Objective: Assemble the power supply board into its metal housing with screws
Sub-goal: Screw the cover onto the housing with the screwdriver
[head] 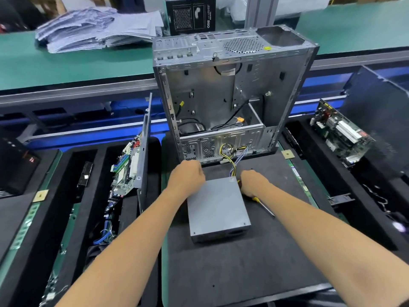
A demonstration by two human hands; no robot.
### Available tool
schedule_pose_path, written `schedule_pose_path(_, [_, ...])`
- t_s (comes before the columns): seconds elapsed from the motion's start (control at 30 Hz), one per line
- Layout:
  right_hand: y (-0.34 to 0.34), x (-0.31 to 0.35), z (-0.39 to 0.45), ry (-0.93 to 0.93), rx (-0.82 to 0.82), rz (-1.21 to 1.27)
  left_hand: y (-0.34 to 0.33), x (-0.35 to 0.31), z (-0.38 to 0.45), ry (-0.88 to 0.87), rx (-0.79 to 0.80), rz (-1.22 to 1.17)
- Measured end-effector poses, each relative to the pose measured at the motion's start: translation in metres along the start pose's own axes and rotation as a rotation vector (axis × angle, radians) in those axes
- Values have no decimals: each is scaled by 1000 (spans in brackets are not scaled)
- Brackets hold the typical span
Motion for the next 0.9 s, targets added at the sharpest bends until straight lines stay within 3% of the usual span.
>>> schedule_pose_path(0.17, [16, -10, 1, 5, 12, 39, -20, -46, 8, -203, 2, -83])
schedule_pose_path(0.33, [72, -46, -6, -39, -209, 324, -43, -97, 20, -408, 164, -61])
schedule_pose_path(0.53, [89, -79, -11, -12, -387, 615, -76, -129, 48, -405, 212, 111])
schedule_pose_path(0.73, [84, -92, 1, 7, -365, 631, -111, -159, 56, -523, 186, 577])
schedule_pose_path(0.9, [83, -93, 10, 24, -330, 626, -145, -158, 64, -446, 296, 500])
Point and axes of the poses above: each hand's wrist, its own z-axis towards the middle knuckle, its own y-axis out of the back of the hand, x = y × z, the point moved 8 cm from there along z, towards the middle knuckle, and after that the axes turned 1 degree about -z, right-handed, at the moved point
